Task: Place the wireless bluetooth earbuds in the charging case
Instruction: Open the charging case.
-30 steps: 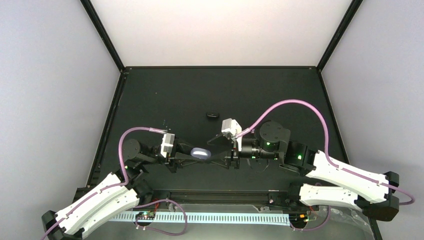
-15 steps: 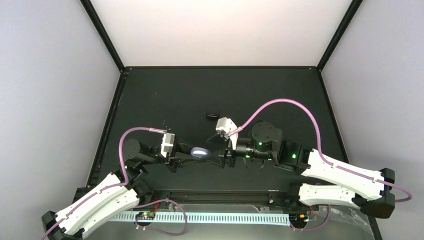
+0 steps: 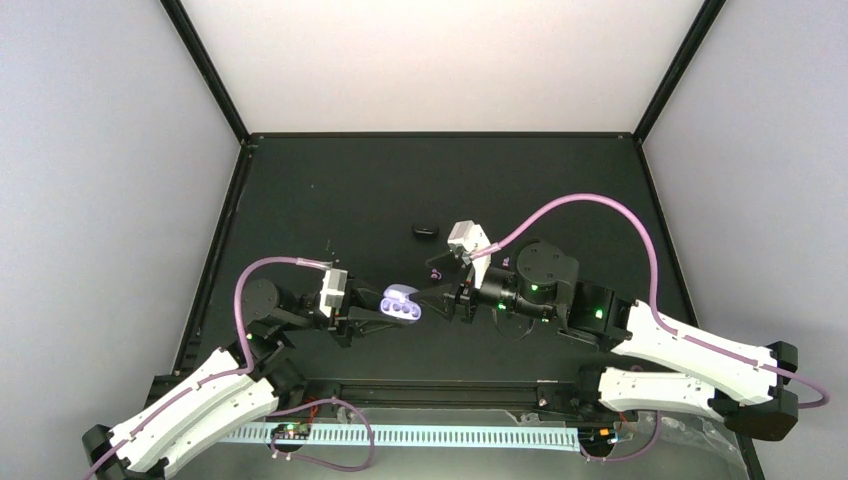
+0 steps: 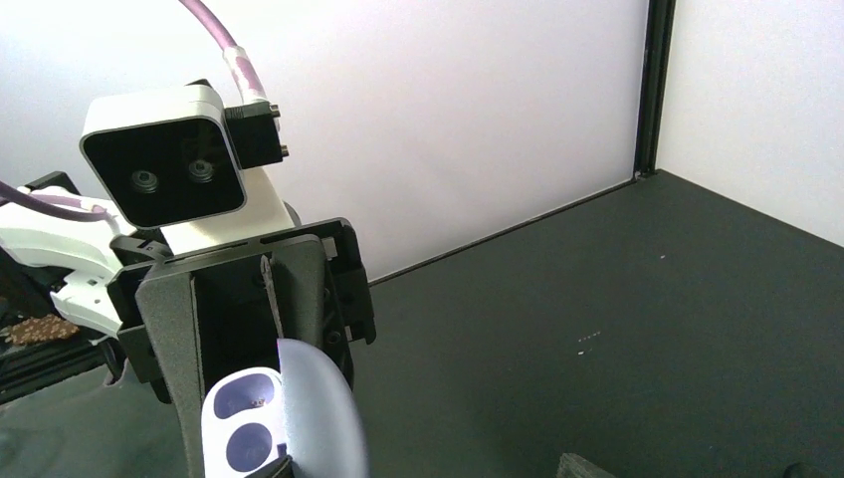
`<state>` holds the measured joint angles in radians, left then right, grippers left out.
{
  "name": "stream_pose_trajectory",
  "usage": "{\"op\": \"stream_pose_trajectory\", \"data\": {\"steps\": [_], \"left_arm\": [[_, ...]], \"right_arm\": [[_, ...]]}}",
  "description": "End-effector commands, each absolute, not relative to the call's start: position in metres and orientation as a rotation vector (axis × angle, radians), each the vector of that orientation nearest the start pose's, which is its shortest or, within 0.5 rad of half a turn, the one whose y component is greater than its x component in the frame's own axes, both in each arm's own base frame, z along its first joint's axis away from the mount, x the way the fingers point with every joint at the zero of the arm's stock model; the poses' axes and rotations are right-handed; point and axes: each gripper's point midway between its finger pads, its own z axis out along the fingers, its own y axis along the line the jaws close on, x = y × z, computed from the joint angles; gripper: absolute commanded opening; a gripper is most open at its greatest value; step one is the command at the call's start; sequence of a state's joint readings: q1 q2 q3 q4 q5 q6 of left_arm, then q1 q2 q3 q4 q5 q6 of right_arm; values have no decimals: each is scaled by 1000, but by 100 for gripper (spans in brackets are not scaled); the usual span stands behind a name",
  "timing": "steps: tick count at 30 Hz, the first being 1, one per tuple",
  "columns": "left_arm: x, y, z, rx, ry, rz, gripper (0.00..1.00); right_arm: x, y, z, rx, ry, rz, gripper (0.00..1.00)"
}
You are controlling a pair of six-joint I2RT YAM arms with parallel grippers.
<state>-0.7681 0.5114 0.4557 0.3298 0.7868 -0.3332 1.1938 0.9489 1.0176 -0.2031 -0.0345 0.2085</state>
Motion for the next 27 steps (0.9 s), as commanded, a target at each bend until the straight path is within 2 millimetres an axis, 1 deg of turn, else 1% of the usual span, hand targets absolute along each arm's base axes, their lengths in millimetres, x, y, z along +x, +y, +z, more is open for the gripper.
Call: {"op": "stream_pose_trajectory", "data": {"steps": [1, 7, 15, 18, 19, 20, 21, 22, 23, 25, 27], "left_arm": [[75, -241, 353, 993, 1115, -1405, 1], [85, -240, 351, 920, 1150, -1400, 1], [97, -239, 342, 838, 1199, -1402, 2], [102, -238, 336, 804, 1223, -1389, 1], [103, -238, 334, 792, 1235, -1387, 1], [105, -237, 332, 780, 1242, -1383, 2], [106, -236, 330, 771, 1247, -1381, 1], [106, -236, 328, 766, 1250, -1381, 2], [106, -235, 327, 763, 1251, -1380, 2], [106, -234, 326, 763, 1255, -1377, 1], [105, -233, 325, 768, 1254, -1369, 2]], "right_arm": [[130, 324, 378, -845, 1588, 1032, 67], [120, 327, 382, -887, 1558, 1087, 68], [123, 327, 381, -873, 1563, 1071, 69], [130, 322, 382, -825, 1572, 1051, 70], [136, 318, 383, -780, 1585, 1053, 72], [145, 311, 383, -719, 1609, 1068, 73], [159, 302, 381, -647, 1636, 1100, 73], [180, 287, 378, -549, 1660, 1109, 73], [194, 275, 372, -474, 1679, 1111, 73], [222, 254, 349, -333, 1748, 1060, 73], [249, 235, 312, -199, 1855, 945, 72]]}}
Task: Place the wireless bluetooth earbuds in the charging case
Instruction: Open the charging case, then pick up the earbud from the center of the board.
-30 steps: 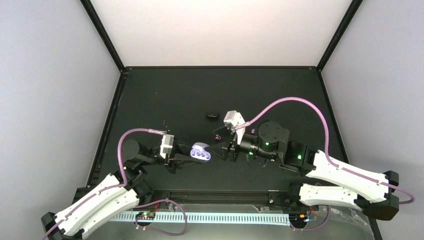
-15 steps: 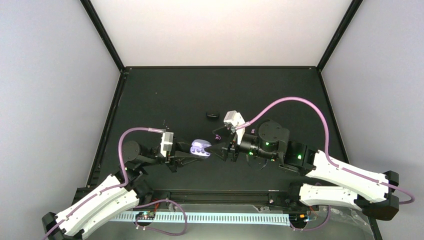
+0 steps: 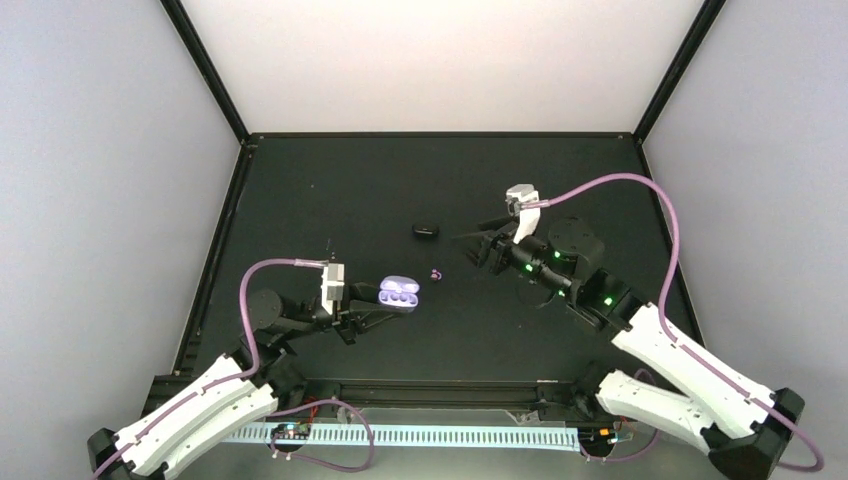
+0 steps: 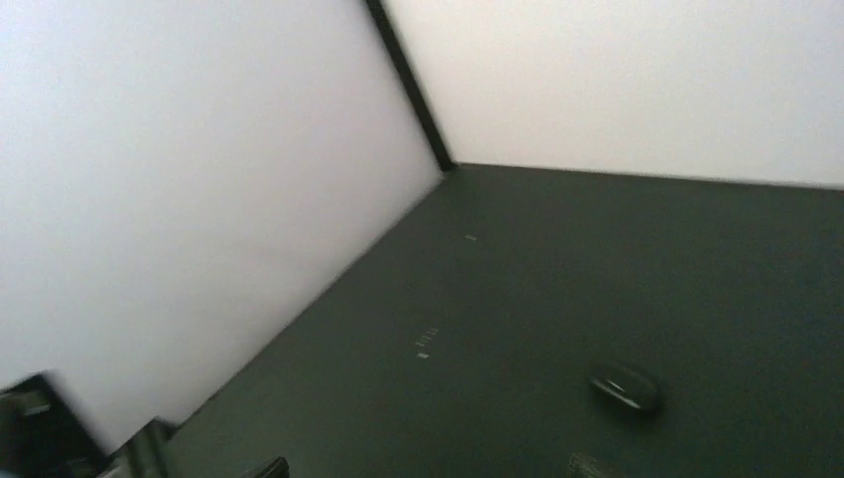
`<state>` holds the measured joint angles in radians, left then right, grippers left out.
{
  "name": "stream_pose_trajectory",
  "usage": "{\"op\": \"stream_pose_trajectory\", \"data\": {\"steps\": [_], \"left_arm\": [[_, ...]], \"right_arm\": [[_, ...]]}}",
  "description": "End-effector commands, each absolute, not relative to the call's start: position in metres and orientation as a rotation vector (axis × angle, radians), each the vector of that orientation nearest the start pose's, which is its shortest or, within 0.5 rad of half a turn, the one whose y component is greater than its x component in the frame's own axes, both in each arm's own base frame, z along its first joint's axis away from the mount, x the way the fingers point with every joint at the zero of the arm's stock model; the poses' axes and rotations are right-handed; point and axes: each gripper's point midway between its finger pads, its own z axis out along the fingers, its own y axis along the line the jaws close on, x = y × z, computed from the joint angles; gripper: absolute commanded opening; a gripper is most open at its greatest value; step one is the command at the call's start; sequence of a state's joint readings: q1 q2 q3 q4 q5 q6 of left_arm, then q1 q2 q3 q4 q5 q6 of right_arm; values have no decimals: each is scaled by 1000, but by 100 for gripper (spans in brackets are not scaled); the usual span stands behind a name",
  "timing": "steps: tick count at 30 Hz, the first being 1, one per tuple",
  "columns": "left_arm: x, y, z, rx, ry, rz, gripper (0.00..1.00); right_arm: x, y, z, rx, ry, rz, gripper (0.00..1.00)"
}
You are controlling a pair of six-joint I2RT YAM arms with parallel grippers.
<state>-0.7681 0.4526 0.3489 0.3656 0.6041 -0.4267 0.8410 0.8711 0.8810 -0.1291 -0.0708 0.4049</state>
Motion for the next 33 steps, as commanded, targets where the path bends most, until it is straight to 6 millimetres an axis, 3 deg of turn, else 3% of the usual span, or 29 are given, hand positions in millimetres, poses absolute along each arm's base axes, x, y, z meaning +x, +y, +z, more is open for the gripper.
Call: {"op": "stream_pose_trajectory", "data": {"steps": [1, 7, 12, 13, 20, 33], "left_arm": [[104, -233, 325, 768, 1252, -1365, 2], [103, -232, 321, 794, 1260, -1330, 2], [101, -231, 321, 808, 1251, -1319, 2], [101, -230, 321, 810, 1250, -1317, 2], [99, -231, 318, 820, 1248, -1326, 2], [99, -234, 317, 832, 1251, -1338, 2]], "right_arm": [[259, 229, 289, -152, 1908, 898, 72], [299, 182, 195, 128, 2061, 672, 68], [324, 131, 147, 356, 2098, 566, 66], [326, 129, 139, 363, 2117, 552, 65], [351, 113, 111, 379, 2189, 411, 51], [367, 128, 71, 336, 2338, 413, 36]]}}
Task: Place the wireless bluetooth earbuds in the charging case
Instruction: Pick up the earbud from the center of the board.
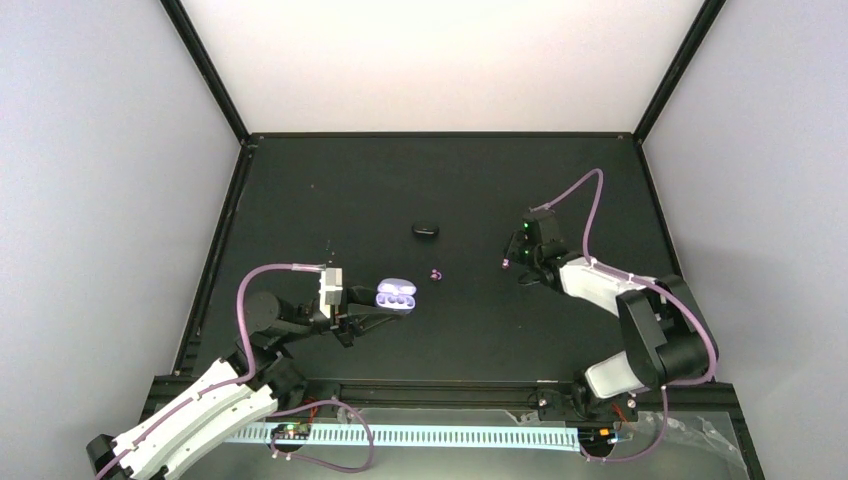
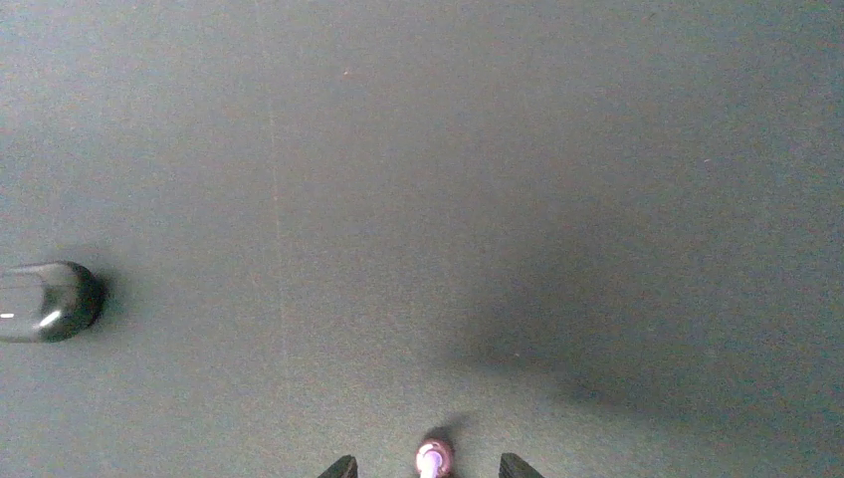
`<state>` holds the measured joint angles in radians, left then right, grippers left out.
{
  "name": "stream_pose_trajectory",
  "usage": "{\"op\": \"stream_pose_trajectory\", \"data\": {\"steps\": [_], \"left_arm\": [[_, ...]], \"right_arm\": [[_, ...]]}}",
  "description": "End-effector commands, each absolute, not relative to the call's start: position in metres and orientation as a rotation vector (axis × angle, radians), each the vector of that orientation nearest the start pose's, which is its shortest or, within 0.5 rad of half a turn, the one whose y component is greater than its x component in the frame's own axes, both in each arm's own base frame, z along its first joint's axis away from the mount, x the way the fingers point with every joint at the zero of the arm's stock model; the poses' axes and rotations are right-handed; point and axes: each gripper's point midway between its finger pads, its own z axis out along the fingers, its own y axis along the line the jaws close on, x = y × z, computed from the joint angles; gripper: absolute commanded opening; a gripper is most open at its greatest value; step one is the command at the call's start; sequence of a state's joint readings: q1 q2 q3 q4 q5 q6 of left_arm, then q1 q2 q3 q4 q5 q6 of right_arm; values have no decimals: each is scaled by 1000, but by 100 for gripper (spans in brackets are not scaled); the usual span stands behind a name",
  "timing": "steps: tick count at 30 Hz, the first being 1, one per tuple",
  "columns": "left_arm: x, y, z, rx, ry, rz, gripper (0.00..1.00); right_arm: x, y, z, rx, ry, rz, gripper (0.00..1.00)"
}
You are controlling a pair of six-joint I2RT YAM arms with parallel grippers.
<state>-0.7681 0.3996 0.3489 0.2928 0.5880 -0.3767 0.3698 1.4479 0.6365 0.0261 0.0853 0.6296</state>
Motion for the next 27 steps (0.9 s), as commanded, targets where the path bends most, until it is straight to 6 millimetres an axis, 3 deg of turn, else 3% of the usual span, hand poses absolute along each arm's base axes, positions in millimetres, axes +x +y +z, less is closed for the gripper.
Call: {"op": "stream_pose_trajectory", "data": {"steps": [1, 14, 27], "left_arm": [[98, -234, 316, 834, 1253, -1340, 2], [100, -235, 313, 833, 1265, -1335, 2], [101, -236, 313, 835, 1269, -1335, 2]], "right_arm": [[367, 128, 70, 333, 2342, 415, 35], [368, 132, 55, 313, 2384, 410, 27], [366, 135, 53, 293, 2395, 425, 19]]}}
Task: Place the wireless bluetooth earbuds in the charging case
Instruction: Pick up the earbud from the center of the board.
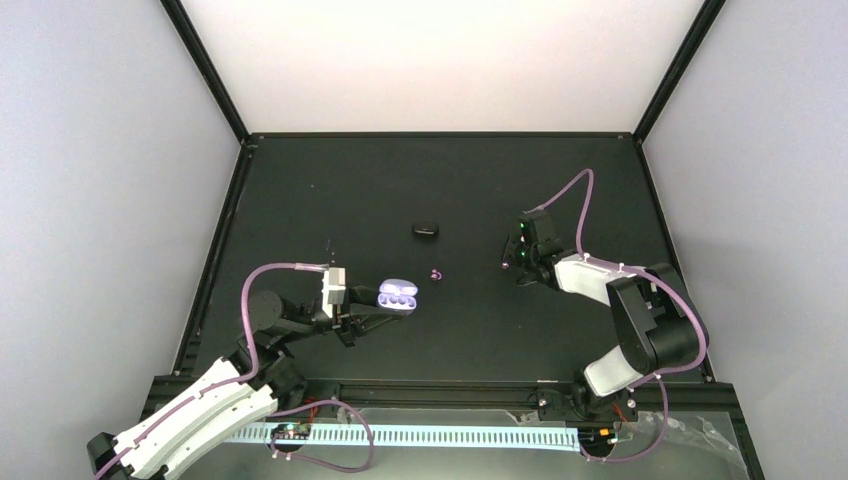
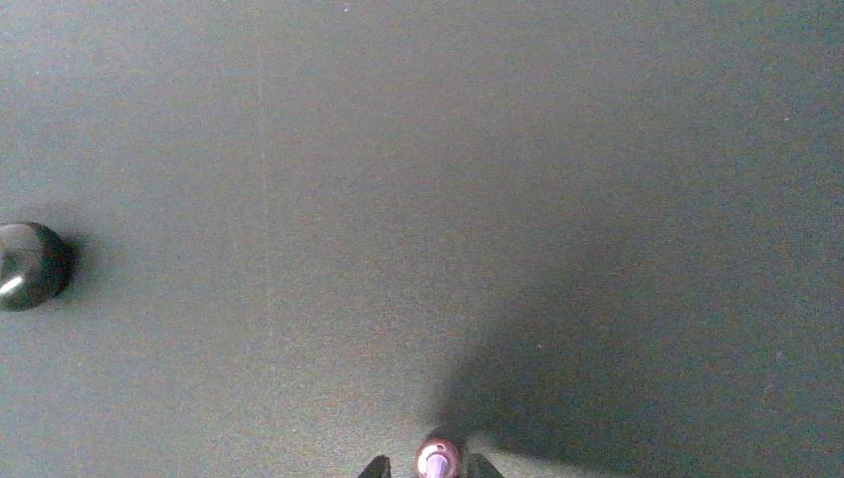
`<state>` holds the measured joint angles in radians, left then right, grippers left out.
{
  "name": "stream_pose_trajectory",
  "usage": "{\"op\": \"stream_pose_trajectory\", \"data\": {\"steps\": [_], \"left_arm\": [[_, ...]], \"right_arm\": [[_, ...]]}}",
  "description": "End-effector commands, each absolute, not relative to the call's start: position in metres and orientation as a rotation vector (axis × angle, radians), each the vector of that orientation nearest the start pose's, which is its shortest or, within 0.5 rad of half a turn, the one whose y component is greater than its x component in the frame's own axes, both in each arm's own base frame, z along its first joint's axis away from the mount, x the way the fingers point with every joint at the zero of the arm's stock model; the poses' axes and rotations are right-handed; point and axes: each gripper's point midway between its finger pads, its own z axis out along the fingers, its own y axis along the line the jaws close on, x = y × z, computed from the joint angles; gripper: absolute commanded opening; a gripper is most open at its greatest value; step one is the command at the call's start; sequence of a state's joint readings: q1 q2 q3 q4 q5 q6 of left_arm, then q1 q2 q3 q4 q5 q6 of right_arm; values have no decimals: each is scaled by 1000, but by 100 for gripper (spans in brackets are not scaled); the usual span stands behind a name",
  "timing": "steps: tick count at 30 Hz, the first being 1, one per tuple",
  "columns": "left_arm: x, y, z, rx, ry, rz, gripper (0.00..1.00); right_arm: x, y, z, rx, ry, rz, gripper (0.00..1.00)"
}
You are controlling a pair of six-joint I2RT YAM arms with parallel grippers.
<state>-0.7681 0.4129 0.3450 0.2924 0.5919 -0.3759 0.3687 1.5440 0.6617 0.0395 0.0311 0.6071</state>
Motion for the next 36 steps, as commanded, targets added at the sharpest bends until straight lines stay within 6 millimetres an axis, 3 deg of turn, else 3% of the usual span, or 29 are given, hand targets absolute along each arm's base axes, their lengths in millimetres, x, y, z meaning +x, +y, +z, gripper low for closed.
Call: {"op": "stream_pose_trajectory", "data": {"steps": [1, 17, 36], "left_arm": [[101, -235, 313, 835, 1267, -1334, 1], [101, -236, 312, 837, 1271, -1336, 1], [100, -236, 313, 841, 1267, -1340, 2]], "right_arm": [[366, 135, 52, 293, 2397, 426, 18], [361, 135, 50, 278, 2413, 427, 10], [356, 133, 44, 277, 2446, 408, 11]]}}
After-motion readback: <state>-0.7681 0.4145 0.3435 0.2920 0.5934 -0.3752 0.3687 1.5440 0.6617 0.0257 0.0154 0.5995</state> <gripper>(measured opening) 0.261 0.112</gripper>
